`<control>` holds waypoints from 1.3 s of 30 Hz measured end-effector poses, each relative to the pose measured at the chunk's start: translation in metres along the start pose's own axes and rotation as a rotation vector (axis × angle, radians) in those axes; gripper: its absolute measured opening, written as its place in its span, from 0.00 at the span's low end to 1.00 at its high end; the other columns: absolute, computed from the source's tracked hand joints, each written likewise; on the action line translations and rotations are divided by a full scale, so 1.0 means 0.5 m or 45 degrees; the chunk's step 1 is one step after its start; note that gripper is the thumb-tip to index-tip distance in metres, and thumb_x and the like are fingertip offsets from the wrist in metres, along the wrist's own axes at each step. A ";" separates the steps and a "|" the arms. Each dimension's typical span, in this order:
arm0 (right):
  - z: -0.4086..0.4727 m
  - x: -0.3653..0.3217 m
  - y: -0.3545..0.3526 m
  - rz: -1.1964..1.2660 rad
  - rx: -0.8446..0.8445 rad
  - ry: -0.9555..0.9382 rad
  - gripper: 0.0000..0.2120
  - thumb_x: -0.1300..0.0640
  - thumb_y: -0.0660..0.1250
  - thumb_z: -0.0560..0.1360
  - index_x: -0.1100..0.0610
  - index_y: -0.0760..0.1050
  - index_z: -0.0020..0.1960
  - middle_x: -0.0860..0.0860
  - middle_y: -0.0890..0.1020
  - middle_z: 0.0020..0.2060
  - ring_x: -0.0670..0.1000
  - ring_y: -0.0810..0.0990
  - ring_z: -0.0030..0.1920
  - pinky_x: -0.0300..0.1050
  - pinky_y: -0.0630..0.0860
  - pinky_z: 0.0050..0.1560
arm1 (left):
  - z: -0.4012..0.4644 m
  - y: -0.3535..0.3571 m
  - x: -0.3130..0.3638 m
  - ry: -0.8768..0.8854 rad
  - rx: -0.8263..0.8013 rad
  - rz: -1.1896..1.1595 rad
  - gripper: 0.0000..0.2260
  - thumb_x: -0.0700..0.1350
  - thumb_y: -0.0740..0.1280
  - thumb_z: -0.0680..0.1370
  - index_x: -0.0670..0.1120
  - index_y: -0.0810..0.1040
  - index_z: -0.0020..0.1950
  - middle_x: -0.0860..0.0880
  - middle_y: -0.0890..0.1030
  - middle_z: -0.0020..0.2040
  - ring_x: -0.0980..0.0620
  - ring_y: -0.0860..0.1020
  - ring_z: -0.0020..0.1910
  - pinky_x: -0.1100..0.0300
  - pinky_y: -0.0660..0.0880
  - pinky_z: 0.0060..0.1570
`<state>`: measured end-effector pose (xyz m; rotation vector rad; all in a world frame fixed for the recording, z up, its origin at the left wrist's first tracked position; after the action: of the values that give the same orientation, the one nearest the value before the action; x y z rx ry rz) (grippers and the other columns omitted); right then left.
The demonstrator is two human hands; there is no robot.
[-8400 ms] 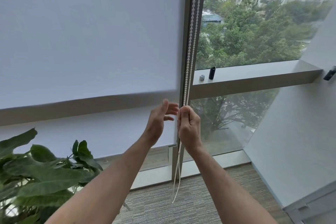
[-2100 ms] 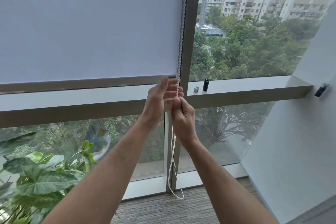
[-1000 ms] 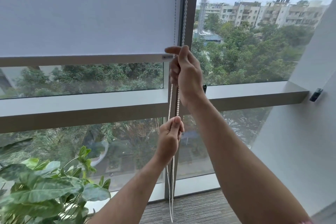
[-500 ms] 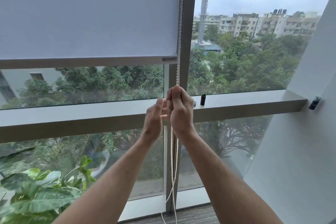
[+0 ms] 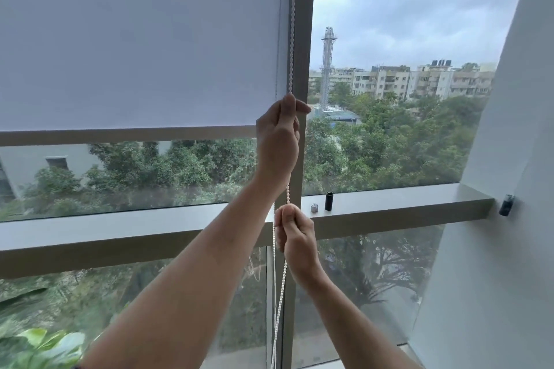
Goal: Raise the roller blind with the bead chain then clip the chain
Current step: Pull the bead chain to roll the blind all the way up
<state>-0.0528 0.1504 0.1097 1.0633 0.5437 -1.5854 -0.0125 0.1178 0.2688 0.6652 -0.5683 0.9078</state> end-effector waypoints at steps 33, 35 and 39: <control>0.326 -0.410 0.090 -0.121 0.173 -0.477 0.19 0.64 0.52 0.81 0.52 0.71 0.35 0.48 0.69 0.27 0.47 0.63 0.26 0.42 0.58 0.25 | -0.110 -0.049 -0.154 -0.003 -0.063 0.245 0.15 0.45 0.57 0.82 0.47 0.75 0.37 0.56 0.64 0.24 0.56 0.60 0.24 0.62 0.57 0.23; 0.316 -0.389 0.082 -0.149 0.169 -0.529 0.19 0.65 0.52 0.81 0.52 0.70 0.35 0.49 0.68 0.28 0.47 0.64 0.27 0.40 0.61 0.23 | -0.114 -0.059 -0.168 -0.047 -0.121 0.244 0.15 0.49 0.57 0.81 0.48 0.75 0.36 0.55 0.64 0.25 0.56 0.61 0.25 0.61 0.58 0.24; 0.289 -0.333 0.057 -0.144 0.147 -0.552 0.19 0.61 0.53 0.83 0.52 0.69 0.35 0.49 0.68 0.29 0.47 0.65 0.29 0.36 0.65 0.25 | -0.131 -0.080 -0.200 -0.219 -0.314 0.166 0.19 0.58 0.58 0.79 0.49 0.76 0.35 0.55 0.67 0.25 0.57 0.63 0.24 0.64 0.61 0.25</control>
<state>-0.0763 0.1142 0.3275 0.7474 0.2225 -1.8983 -0.0175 0.0958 0.1447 0.4890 -0.8702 0.8884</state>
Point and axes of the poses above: each hand's wrist, its own z-axis towards the middle knuckle, its own y-axis out of the palm, x = y × z, the point moved 1 cm from there along z, towards the middle knuckle
